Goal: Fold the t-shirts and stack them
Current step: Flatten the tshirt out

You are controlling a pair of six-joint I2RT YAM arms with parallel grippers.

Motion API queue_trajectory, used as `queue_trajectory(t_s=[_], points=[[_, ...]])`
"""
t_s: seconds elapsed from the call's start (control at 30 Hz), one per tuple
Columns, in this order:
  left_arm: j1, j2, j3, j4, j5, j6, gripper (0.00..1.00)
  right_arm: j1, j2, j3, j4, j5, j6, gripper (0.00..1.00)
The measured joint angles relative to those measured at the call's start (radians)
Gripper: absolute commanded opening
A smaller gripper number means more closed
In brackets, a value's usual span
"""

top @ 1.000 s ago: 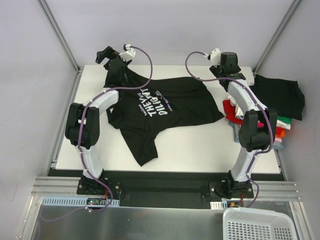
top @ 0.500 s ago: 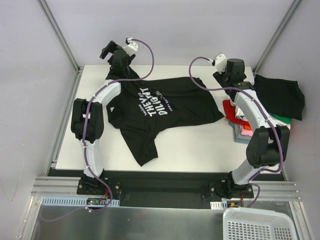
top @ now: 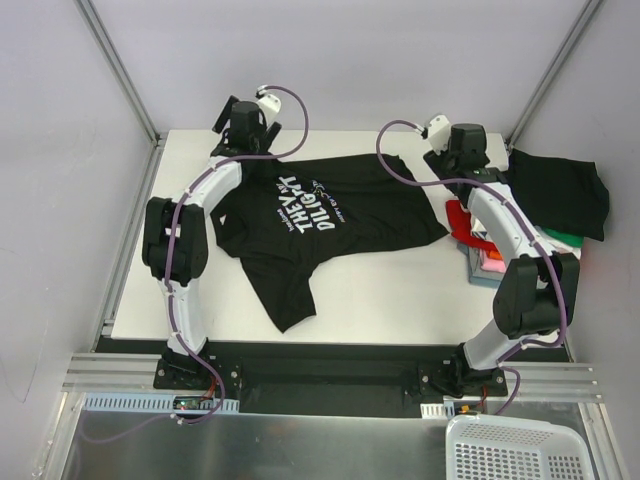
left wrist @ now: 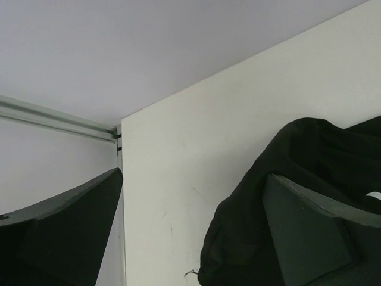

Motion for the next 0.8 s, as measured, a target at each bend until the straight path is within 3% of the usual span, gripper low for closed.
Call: queue_trajectory(t_s=[0.27, 0.53, 0.7, 0.8], points=[[0.000, 0.005, 0.110, -0.076, 0.000, -0.089, 0.99, 0.000, 0.000, -0.054, -0.023, -0.013, 0.000, 0.65], [0.013, 0.075, 0.222, -0.076, -0.114, -0.108, 0.99, 0.000, -0.002, -0.072, -0.031, -0.021, 0.000, 0.65], [0.024, 0.069, 0.178, -0.082, -0.125, -0.109, 0.99, 0.000, -0.015, -0.093, -0.033, -0.022, 0.000, 0.65], [0.023, 0.003, 0.035, -0.081, -0.107, -0.112, 0.99, 0.000, -0.045, -0.120, -0.044, -0.029, 0.009, 0.65]])
